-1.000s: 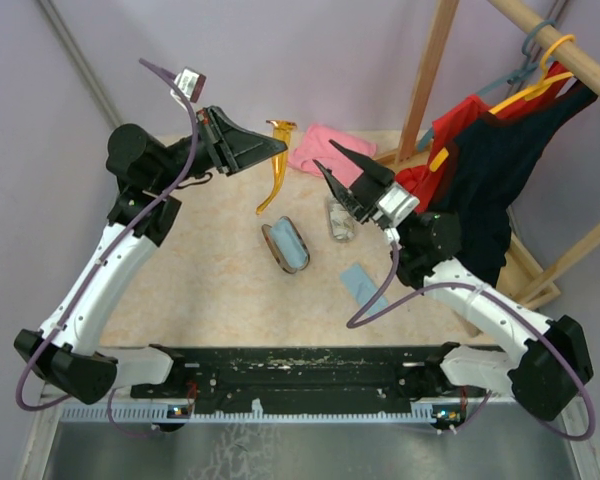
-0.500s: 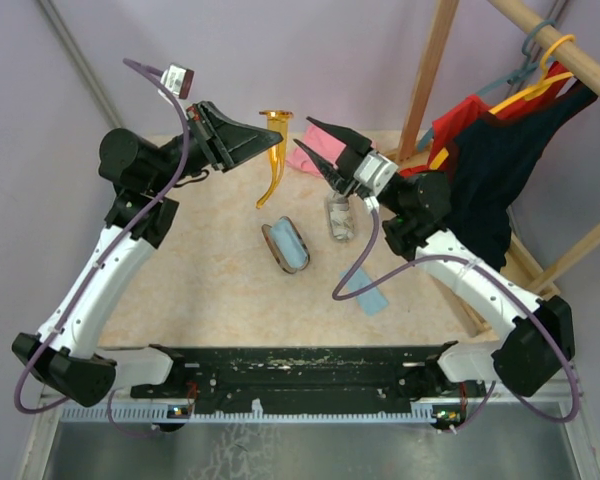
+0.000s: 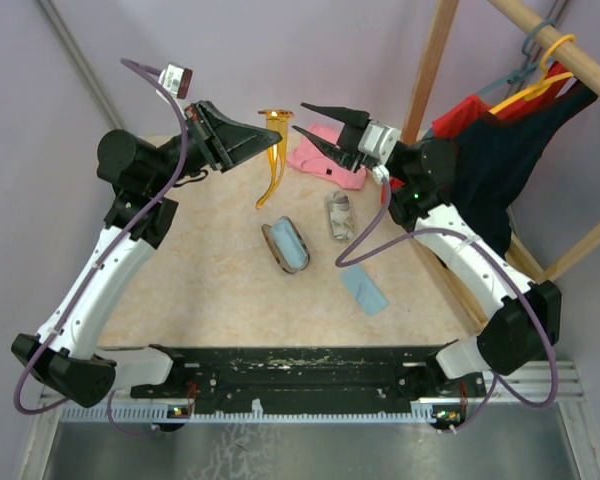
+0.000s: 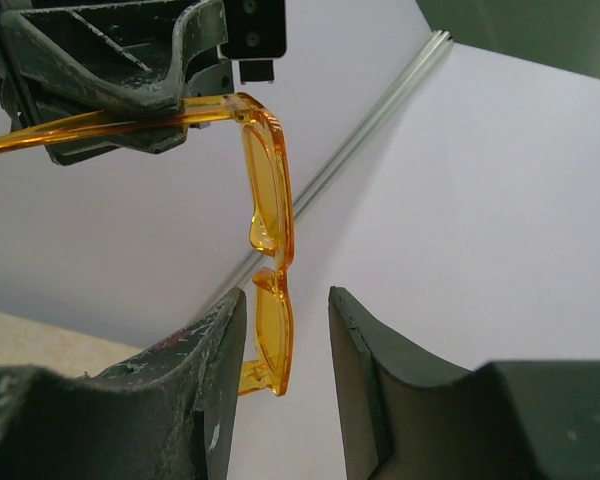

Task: Organize the sunglasses
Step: Fold the sunglasses.

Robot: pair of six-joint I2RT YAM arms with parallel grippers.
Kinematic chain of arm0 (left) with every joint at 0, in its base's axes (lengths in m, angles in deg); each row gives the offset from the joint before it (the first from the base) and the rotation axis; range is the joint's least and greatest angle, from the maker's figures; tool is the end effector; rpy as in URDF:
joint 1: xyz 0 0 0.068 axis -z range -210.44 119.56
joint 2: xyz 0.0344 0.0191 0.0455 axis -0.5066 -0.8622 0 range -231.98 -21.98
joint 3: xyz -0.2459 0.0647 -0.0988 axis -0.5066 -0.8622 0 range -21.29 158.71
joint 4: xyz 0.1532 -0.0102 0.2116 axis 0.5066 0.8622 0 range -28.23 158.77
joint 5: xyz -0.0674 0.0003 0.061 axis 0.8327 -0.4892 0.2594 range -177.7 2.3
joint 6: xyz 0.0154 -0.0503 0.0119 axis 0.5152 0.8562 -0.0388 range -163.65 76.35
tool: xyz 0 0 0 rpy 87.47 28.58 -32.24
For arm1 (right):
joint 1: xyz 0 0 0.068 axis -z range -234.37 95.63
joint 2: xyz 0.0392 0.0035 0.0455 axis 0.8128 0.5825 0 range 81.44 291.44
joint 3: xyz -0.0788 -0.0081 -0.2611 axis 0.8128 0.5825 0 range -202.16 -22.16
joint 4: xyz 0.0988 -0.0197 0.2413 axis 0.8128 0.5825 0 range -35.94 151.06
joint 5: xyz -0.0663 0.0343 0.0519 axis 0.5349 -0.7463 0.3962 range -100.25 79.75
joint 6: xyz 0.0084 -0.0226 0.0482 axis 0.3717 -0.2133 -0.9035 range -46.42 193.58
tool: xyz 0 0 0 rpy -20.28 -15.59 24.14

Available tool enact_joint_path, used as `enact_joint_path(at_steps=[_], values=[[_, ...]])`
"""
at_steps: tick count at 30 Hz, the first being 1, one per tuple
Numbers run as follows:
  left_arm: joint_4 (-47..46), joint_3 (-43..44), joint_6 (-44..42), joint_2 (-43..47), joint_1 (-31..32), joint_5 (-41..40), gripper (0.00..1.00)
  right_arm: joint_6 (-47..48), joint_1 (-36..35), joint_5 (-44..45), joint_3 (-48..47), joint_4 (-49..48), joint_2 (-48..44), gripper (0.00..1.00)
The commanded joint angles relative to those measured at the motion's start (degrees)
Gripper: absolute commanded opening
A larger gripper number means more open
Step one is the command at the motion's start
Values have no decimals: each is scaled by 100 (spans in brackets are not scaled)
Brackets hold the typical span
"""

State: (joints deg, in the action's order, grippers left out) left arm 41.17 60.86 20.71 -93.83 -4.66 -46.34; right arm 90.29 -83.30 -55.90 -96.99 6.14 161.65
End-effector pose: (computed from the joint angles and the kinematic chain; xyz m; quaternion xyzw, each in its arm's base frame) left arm 0.2190 -0.1318 0.5188 0.1375 0.5370 -0.6992 0.4515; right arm 0.2481 0.1662 0.4774 -0.4711 0.2041 0.2451 0.8224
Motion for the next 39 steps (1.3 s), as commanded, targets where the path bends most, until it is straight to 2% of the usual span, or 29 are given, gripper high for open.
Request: enact_joint_path(at_steps=[1, 12, 17, 39], values=[[-266, 82, 22, 168, 32, 4, 0, -393, 78, -519, -547, -32, 217, 39], [-277, 60, 3, 193, 74, -6, 0, -827, 80, -817, -1220, -140, 717, 36], [-273, 30, -19, 210, 68, -14, 0, -993, 80, -955, -1290, -188, 783, 31], [-309, -38, 28, 142, 171, -23, 0, -1233, 77, -1102, -1352, -360, 892, 25]])
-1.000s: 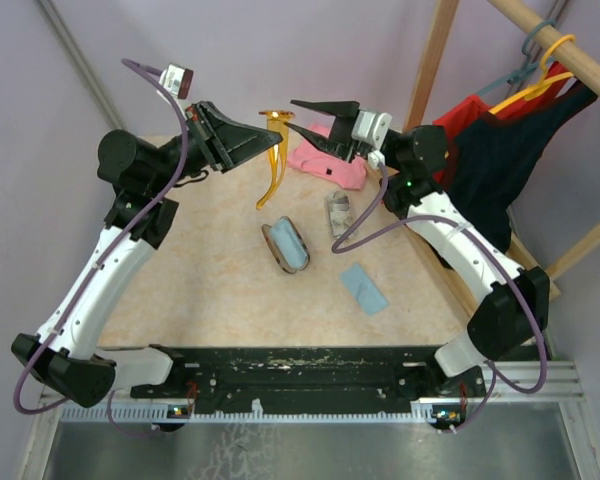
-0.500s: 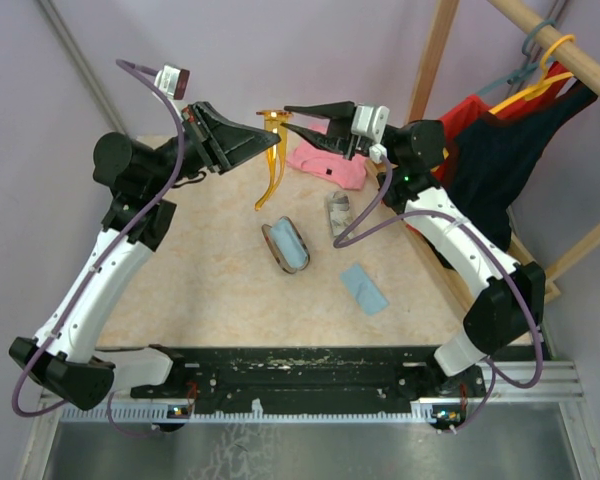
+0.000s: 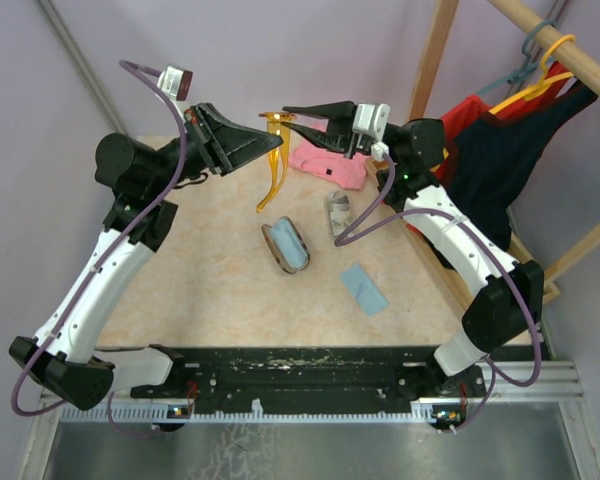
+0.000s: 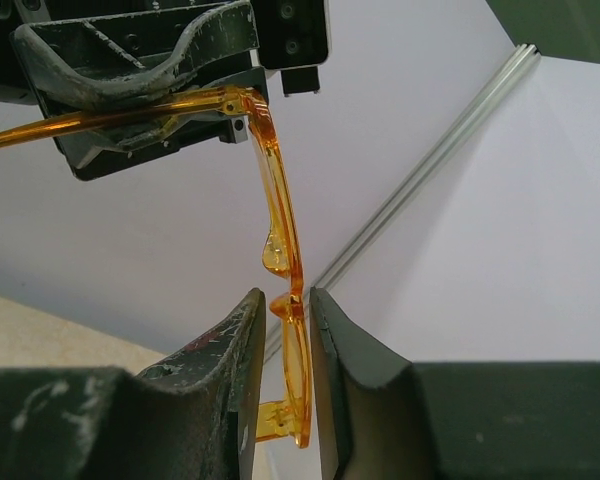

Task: Organize the sunglasses
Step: Fold the sunglasses.

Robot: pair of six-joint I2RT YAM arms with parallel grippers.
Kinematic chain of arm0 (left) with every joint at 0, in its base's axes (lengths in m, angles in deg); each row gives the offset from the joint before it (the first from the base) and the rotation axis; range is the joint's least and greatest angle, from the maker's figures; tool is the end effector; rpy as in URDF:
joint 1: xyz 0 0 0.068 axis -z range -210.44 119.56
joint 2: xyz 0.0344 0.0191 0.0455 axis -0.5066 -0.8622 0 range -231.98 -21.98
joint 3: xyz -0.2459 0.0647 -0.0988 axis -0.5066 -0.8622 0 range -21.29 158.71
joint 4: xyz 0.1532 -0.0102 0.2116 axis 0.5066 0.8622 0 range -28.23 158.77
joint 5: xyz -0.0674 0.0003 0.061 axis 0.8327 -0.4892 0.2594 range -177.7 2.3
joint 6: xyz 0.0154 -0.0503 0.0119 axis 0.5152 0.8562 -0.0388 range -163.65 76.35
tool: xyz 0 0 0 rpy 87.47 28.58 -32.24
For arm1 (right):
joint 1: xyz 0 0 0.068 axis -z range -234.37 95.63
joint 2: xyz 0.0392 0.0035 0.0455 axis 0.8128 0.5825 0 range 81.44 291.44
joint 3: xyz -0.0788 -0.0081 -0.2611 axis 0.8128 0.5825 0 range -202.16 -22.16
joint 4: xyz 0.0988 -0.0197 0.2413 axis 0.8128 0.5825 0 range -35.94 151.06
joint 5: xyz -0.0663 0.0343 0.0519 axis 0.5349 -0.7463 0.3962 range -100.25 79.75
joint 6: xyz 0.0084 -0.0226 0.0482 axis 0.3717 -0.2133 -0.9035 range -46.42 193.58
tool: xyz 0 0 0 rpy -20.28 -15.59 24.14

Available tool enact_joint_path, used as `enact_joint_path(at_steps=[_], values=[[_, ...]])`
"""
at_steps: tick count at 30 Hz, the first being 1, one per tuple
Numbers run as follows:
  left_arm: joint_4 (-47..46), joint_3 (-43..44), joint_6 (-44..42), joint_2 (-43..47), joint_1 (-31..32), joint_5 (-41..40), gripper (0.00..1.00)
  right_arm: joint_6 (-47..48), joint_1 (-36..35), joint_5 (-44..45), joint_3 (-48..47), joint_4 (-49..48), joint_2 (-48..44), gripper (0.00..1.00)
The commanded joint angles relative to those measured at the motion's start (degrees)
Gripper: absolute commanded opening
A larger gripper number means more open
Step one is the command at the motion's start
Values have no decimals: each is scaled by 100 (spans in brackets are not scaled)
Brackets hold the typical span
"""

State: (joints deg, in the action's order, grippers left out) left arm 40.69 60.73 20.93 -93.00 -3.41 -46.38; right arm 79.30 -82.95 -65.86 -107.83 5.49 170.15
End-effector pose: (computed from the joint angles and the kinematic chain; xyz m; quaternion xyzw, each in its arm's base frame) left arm 0.2108 -0.1339 0.5222 0.1465 0.5284 -0.7060 0.4482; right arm 0.2738 0.1827 0.4916 -0.5112 0.1925 0.3353 0.7676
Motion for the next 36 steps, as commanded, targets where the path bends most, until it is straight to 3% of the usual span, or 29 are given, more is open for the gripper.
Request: enact_joint_path(at_steps=[1, 17, 25, 31, 36], values=[[-259, -28, 3, 55, 51, -19, 0, -159, 45, -121, -274, -313, 49, 24], [-227, -80, -66, 85, 50, -36, 1, -205, 43, -120, -174, -301, 25, 1], [421, 7, -707, 294, -73, -210, 48, 106, 58, 547, 471, 66, -474, 0], [1316, 241, -1605, 509, -283, -420, 59, 56, 80, 1361, 1576, 81, -1166, 0], [2695, 465, -2916, 640, -284, -1026, 61, -165, 80, 2015, 2056, 1094, -1752, 0]])
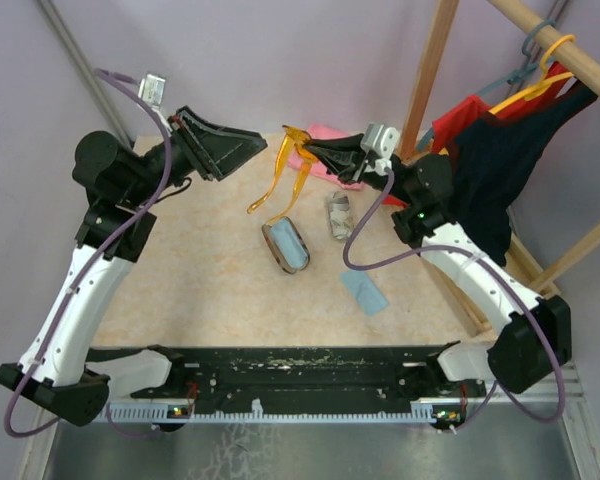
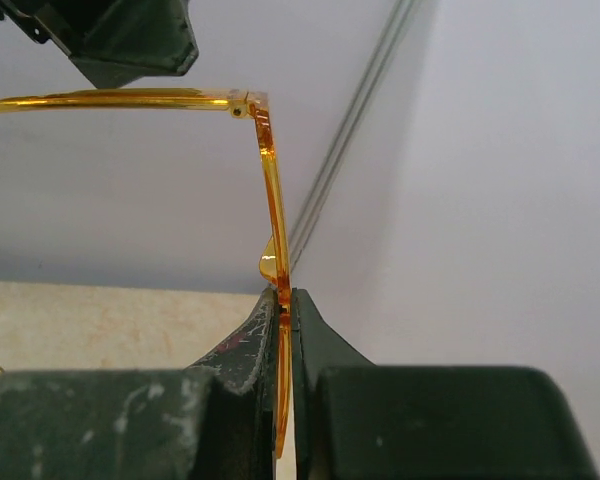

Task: Organize the sunglasses
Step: Fold the sunglasses.

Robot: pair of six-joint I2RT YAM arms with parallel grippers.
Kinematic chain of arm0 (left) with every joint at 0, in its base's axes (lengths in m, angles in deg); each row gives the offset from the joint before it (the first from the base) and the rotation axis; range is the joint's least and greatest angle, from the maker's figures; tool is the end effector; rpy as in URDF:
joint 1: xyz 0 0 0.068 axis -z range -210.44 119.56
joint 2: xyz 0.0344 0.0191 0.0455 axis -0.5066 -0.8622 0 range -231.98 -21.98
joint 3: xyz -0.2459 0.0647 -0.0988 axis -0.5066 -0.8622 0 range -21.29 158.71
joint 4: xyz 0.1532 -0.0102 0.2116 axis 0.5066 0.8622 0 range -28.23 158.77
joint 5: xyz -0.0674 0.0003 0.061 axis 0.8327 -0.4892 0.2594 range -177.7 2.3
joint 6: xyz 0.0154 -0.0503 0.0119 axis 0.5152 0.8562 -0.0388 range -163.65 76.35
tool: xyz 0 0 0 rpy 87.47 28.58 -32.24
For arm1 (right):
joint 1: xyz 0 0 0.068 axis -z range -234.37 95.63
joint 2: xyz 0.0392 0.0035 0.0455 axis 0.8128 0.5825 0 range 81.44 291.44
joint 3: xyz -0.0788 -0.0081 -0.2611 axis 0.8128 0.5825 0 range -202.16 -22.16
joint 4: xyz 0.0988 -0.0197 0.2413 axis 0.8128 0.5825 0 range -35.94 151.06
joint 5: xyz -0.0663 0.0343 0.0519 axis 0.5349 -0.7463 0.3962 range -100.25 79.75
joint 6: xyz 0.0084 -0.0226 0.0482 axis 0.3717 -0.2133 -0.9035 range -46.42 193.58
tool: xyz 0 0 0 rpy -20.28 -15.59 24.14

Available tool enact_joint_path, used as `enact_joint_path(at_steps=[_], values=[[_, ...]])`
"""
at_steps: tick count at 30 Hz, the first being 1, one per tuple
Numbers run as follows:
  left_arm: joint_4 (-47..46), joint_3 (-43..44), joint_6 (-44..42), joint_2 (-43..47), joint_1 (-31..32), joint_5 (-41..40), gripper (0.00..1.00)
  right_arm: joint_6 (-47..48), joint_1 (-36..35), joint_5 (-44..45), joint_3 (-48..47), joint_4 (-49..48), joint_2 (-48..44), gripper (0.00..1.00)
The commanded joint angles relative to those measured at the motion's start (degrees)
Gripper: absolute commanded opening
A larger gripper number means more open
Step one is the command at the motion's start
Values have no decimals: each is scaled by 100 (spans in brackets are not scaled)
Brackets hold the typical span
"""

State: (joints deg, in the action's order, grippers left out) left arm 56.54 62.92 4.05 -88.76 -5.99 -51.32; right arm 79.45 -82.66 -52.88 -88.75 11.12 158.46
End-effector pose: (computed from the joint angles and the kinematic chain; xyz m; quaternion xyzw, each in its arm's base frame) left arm 0.1974 -0.1129 0.5262 0.1483 0.5683 -0.6054 0.5371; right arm 0.2501 0.1620 0.4394 -0.4362 0.3346 0.3303 0.7673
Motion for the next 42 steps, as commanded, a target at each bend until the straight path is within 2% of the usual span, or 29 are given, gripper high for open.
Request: enact_joint_path(at_steps=[1, 7, 11, 14, 17, 20, 23, 32, 37, 42], values=[[1271, 250, -1462, 268, -23, -642, 60, -187, 52, 807, 240, 749, -689, 0], [1610, 27, -2303, 459, -19, -704, 48, -821, 52, 1492, 773, 1925, -1223, 0], [1609, -289, -2611, 583, -25, -948, 33, -1337, 52, 2049, 639, 3535, -1291, 0], [1712, -479, -2771, 581, -19, -1296, 30, -1538, 52, 2373, 423, 4801, -1259, 0], [1789, -609, -2930, 486, -8, -1510, 27, -1730, 57, 2740, 662, 5288, -1408, 0], [1962, -637, -3125, 271, 124, -1800, 29, -1767, 52, 3007, 827, 5661, -1485, 0], [2204, -567, -3379, -62, 430, -2433, 29, -1878, -15, 3376, 914, 5812, -1478, 0], [2646, -477, -3505, -1044, 1203, -3855, 23, -1800, -804, 5041, 735, 5949, -1272, 0], [2823, -319, -3559, -1435, 1557, -4575, 22, -1791, -963, 5304, 640, 5961, -1117, 0], [2834, -286, -3594, -1669, 1805, -4946, 21, -1809, -986, 5467, 579, 5961, -979, 0]])
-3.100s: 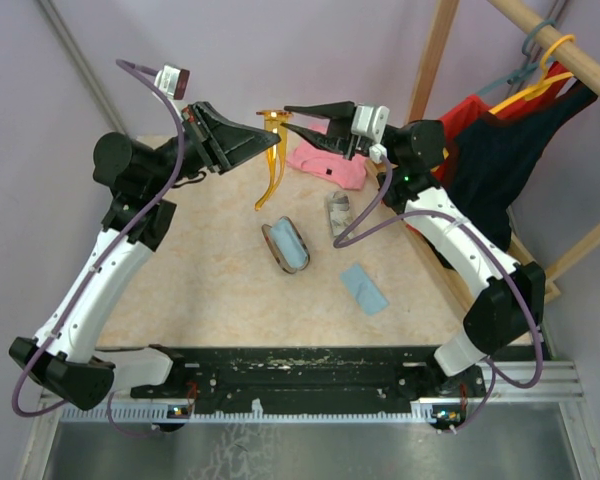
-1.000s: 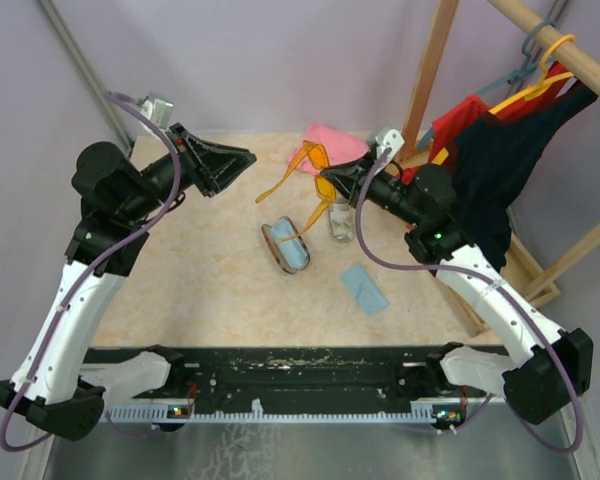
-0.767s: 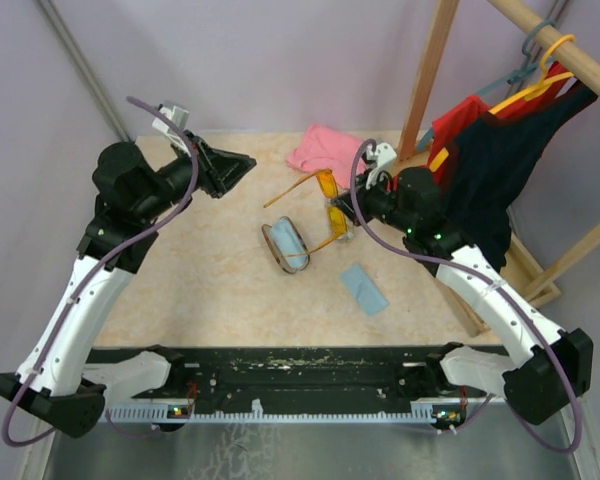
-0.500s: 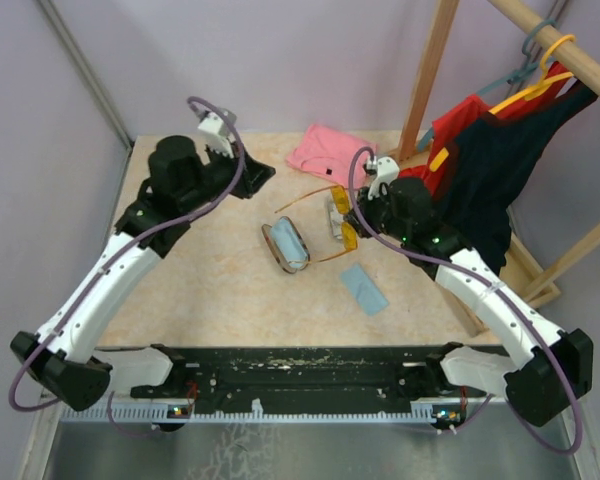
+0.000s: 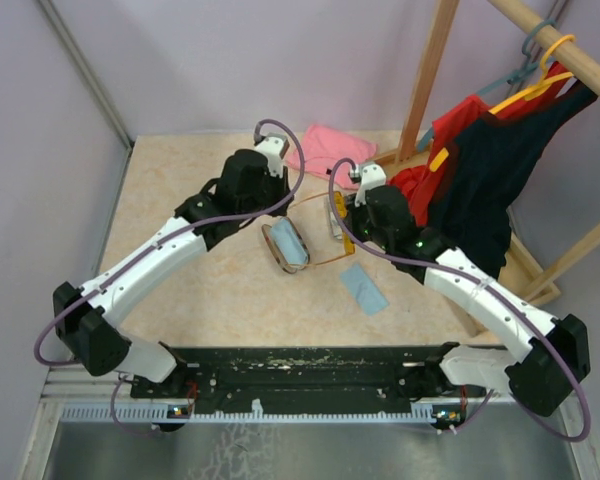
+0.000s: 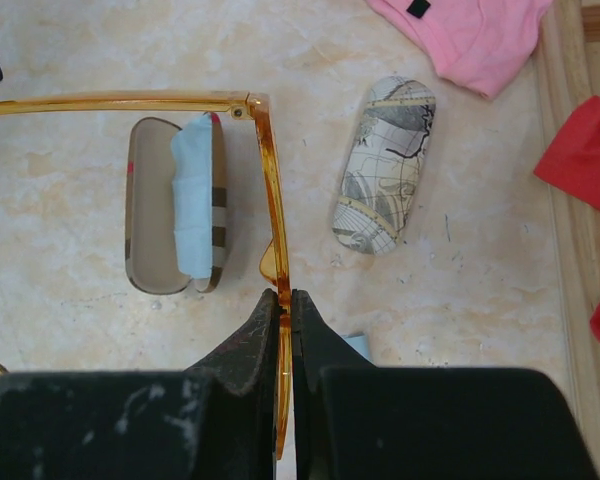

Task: Organize the sunglasses
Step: Fold the sunglasses.

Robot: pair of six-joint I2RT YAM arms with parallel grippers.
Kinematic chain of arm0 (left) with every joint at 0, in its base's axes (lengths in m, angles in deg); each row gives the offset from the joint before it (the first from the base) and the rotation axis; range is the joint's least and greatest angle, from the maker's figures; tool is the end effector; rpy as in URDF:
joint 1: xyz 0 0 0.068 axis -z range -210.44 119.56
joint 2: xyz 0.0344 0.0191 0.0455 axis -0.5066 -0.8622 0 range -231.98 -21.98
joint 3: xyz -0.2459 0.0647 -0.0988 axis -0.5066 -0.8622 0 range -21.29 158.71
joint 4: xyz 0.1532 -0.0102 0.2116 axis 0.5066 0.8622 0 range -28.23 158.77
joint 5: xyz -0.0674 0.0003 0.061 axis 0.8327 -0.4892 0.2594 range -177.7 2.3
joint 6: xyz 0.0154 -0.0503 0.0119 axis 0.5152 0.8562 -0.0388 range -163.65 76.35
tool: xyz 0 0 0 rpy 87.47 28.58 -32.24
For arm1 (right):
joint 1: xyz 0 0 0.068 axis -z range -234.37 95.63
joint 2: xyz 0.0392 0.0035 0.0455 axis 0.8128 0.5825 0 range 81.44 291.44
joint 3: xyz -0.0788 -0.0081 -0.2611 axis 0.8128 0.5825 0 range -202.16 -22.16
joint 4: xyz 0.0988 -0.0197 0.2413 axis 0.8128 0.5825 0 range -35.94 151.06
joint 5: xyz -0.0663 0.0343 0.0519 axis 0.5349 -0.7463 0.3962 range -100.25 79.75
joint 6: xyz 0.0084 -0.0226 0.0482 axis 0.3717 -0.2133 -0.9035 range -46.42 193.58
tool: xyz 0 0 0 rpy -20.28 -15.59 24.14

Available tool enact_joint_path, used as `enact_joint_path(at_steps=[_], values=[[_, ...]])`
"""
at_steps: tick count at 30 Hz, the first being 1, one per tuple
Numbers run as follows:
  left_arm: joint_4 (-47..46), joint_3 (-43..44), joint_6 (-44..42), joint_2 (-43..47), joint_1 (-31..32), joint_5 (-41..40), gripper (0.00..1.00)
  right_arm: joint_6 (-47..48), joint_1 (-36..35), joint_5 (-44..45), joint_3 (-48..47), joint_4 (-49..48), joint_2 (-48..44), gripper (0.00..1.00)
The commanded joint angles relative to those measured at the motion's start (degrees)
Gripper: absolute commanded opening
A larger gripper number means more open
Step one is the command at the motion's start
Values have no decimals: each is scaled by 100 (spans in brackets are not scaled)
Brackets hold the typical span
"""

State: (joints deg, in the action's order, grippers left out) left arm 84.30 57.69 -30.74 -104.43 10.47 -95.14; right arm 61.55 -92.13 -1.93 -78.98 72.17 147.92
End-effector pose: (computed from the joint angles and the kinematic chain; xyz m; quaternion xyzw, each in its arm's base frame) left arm 0.2537 -0.2137 0.3722 0.1714 0.8295 -0.1902 0.4964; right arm 0.2110 0.1570 0.3228 -0.1535 0.8408 0.1606 0.4937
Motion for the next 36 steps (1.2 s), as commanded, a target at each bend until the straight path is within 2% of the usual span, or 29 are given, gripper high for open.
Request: enact_joint_path(at_steps=[1, 13, 36], values=[[59, 235, -113, -142, 218, -637, 21, -37, -39, 399, -408, -160, 99, 0], [-103, 116, 44, -629, 717, -1147, 20, -433, -74, 373, -503, -444, 388, 0], [-495, -30, 467, -1017, 1033, -680, 19, -1347, -75, -743, -224, -1226, 576, 0]])
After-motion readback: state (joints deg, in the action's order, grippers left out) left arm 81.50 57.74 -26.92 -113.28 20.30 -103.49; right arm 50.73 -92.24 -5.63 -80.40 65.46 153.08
